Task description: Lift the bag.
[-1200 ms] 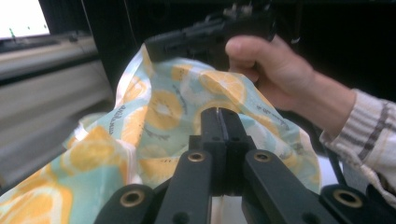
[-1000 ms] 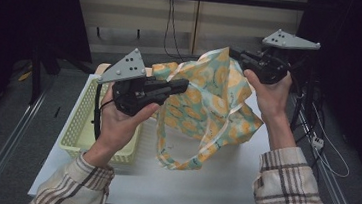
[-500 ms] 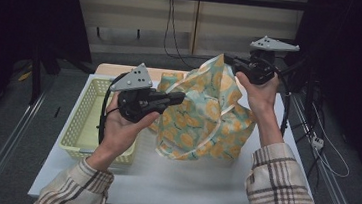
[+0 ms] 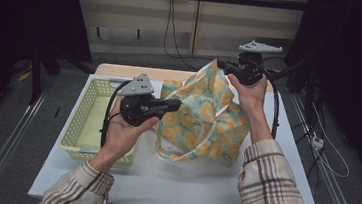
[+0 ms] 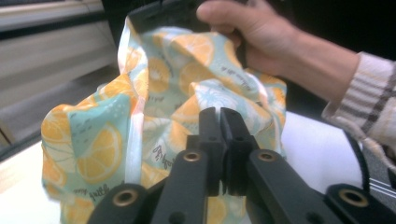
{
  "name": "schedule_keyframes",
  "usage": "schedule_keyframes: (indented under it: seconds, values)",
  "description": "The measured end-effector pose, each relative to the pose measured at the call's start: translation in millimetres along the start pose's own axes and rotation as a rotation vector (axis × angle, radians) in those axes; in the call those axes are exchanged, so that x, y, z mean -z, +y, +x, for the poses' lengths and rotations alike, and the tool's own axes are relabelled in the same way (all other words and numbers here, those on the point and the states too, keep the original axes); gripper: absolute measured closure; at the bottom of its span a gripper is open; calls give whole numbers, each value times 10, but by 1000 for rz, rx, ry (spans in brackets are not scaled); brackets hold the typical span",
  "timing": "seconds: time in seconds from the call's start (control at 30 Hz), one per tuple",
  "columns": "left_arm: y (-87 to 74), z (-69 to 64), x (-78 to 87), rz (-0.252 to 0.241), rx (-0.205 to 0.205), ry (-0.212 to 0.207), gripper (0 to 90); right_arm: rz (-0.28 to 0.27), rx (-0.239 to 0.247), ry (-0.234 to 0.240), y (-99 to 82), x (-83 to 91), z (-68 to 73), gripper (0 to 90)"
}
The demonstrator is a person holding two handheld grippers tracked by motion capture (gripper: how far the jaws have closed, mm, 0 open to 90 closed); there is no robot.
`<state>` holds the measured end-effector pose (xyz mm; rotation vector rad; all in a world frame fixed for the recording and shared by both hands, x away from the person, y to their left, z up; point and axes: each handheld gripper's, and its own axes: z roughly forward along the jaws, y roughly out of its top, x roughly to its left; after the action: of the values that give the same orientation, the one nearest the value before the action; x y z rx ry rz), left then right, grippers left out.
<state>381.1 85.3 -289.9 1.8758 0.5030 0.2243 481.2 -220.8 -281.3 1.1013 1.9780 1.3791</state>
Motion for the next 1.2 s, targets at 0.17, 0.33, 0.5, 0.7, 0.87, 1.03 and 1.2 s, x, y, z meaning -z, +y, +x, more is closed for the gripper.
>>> schedule_keyframes:
  seconds: [0.17,0.33,0.5,0.7,0.87,1.03,1.2]
  values:
    - [-67,63,-73,33,13,43,733,19,-7,-2,-30,-56,-1,900]
    - [-82,50,-101,28,0,67,563,34,1,-14,-48,-97,-14,900]
    - [-98,58,-116,24,4,94,419,40,-17,-20,-81,-110,-21,834]
    - [-147,85,-108,22,3,142,269,34,-35,-2,-149,-38,-3,620]
    - [-192,121,-111,30,18,163,187,24,-41,0,-202,77,-2,505]
    - [-216,145,-139,51,41,160,113,23,-46,-6,-247,203,-1,414]
    - [-251,126,-166,61,34,161,102,13,-42,9,-296,320,43,360]
